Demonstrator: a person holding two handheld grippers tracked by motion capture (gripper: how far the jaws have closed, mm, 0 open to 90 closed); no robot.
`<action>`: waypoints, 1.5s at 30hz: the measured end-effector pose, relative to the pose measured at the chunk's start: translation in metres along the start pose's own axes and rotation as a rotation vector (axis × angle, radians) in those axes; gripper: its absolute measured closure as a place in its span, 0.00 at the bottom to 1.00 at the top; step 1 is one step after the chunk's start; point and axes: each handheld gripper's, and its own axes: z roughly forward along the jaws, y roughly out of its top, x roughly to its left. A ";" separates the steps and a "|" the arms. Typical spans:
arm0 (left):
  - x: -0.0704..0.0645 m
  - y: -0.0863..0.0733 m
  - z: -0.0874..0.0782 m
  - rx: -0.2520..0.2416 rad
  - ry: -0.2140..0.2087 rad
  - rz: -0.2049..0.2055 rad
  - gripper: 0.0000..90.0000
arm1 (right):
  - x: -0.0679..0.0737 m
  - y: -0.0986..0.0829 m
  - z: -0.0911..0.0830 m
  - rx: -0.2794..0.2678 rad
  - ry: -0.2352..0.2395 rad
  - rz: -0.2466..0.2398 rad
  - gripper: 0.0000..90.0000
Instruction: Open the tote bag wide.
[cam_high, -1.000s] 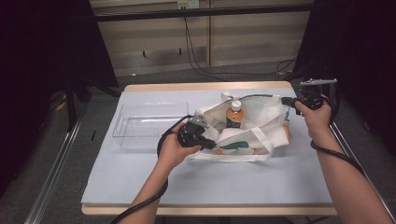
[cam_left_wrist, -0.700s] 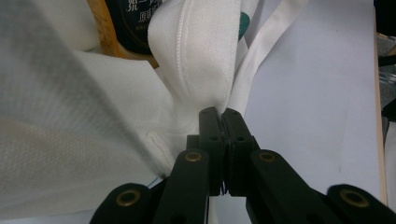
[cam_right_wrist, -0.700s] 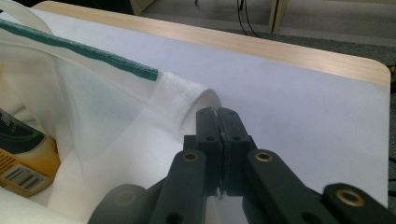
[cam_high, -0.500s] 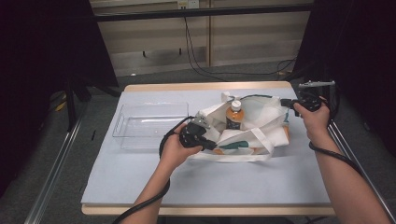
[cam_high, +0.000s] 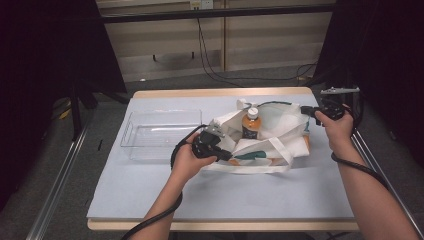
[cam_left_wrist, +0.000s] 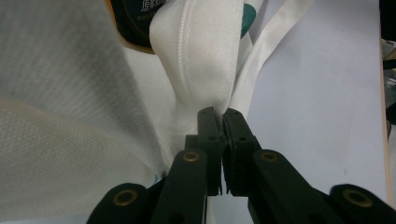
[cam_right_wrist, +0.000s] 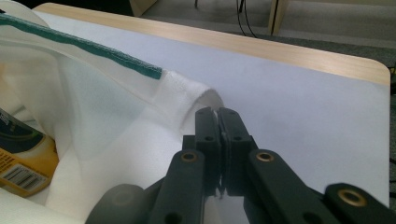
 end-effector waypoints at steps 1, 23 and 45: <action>0.000 0.001 -0.001 0.017 0.002 0.004 0.94 | 0.000 0.000 0.000 0.001 -0.001 0.002 0.96; -0.007 0.015 -0.004 -0.088 0.023 0.027 0.75 | 0.007 0.009 -0.002 0.001 0.009 -0.021 0.94; -0.005 0.004 0.005 -0.087 -0.013 -0.021 0.99 | 0.005 0.006 0.007 -0.002 -0.034 -0.005 0.97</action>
